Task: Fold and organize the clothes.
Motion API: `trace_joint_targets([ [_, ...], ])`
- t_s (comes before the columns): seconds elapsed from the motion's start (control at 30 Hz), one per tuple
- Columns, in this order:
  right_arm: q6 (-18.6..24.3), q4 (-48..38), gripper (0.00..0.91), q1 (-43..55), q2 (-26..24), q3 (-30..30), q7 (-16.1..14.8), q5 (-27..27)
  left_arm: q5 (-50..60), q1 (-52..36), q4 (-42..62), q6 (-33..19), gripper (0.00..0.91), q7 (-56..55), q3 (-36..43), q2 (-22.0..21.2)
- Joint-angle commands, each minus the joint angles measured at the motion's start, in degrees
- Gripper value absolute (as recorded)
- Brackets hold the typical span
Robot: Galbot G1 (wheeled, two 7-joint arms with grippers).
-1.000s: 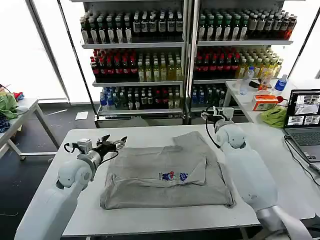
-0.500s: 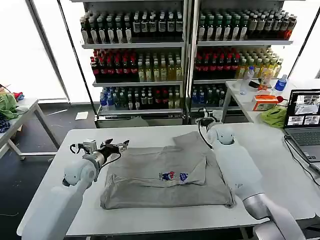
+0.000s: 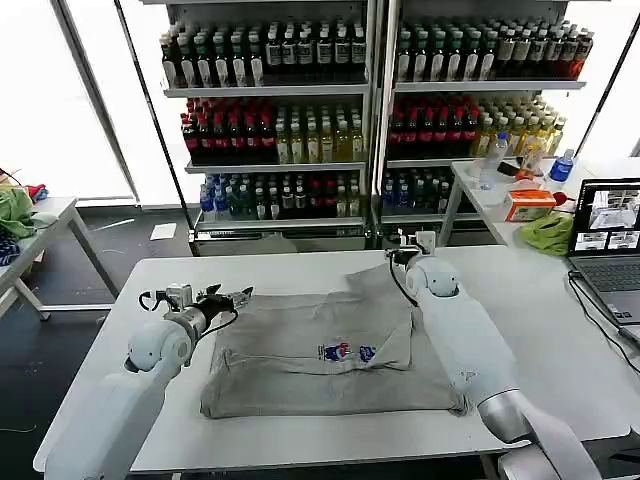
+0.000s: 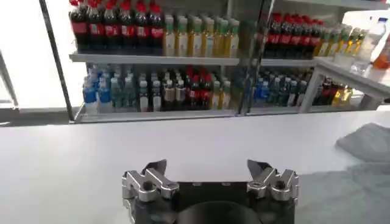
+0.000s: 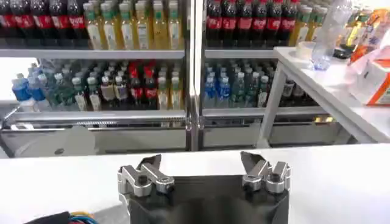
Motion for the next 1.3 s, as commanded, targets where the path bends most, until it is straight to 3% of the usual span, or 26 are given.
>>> trace_joint_targets([
  [0.03,0.0,-1.2,0.907,-0.2,0.6,-0.6,-0.2,-0.8,1.2,-0.1,3.0,-0.4,0.907,0.3,0.1,-0.5],
  [1.2,0.0,-4.1,0.907,-0.8,2.8,-0.3,-0.5,-2.0,2.7,-1.2,7.7,-1.6,0.907,1.9,0.8,-1.5],
  [1.3,0.0,-4.1,0.907,-1.2,2.9,-0.3,-0.3,-2.1,2.7,-1.0,7.7,-1.6,0.846,1.9,0.9,-1.6],
])
